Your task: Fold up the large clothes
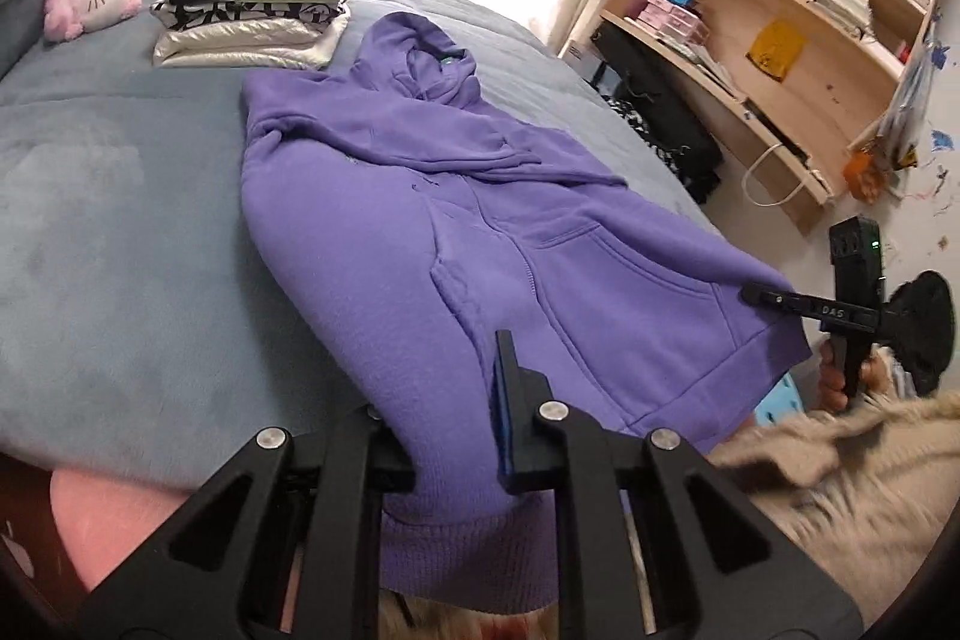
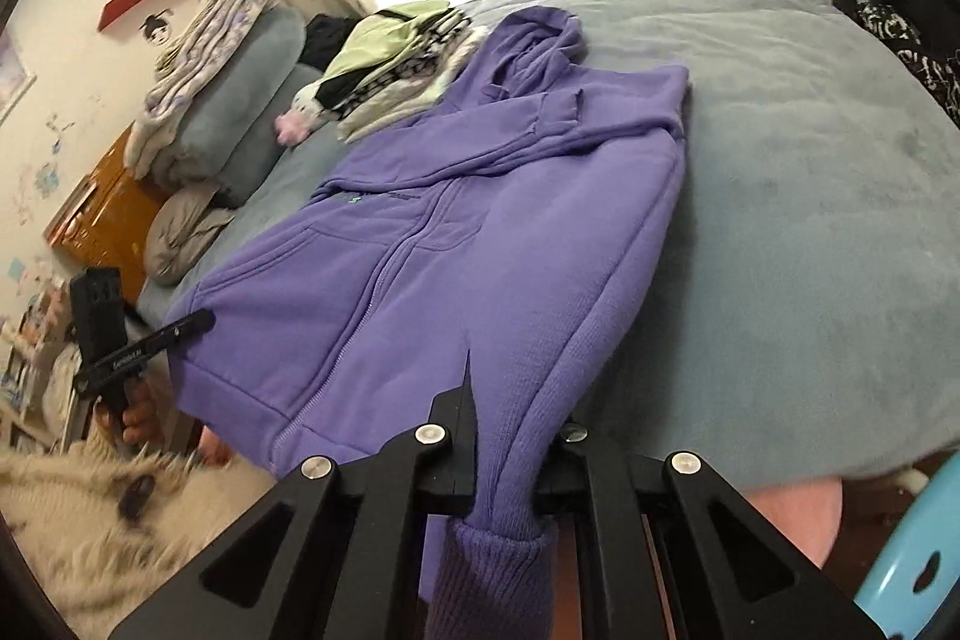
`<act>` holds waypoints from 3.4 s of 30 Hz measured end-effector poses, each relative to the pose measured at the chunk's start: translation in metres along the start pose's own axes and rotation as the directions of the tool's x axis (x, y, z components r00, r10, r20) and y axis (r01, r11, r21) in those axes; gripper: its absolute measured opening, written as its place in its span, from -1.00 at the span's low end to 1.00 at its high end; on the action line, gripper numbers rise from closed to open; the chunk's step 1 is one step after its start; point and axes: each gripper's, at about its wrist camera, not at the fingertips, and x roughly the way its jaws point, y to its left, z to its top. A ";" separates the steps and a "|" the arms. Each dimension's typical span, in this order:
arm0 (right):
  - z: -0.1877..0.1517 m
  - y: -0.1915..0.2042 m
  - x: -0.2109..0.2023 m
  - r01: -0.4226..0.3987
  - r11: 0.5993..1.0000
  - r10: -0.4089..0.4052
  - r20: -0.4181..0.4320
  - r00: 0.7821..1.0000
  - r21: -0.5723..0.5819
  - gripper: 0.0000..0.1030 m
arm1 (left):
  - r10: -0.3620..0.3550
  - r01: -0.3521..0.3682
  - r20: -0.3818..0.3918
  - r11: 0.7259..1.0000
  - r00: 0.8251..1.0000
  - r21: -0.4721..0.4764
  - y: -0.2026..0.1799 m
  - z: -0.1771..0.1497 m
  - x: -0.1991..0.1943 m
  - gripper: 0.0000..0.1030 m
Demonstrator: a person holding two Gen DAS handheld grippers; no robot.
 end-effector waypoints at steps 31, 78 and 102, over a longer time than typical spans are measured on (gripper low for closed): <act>0.293 -0.162 0.173 -0.222 0.789 0.092 0.246 0.965 0.572 0.47 | -0.097 0.194 0.198 0.800 0.975 -0.568 0.169 0.265 0.209 0.57; 0.345 -0.171 0.346 0.223 0.964 -0.234 0.062 0.970 0.146 0.23 | 0.495 -0.493 -0.014 0.868 0.869 0.059 0.187 0.282 0.291 -0.15; 0.329 -0.172 0.382 0.424 0.899 -0.433 0.078 0.898 0.107 -0.79 | 0.642 -0.635 -0.015 0.754 0.767 -0.166 0.238 0.267 0.330 -1.00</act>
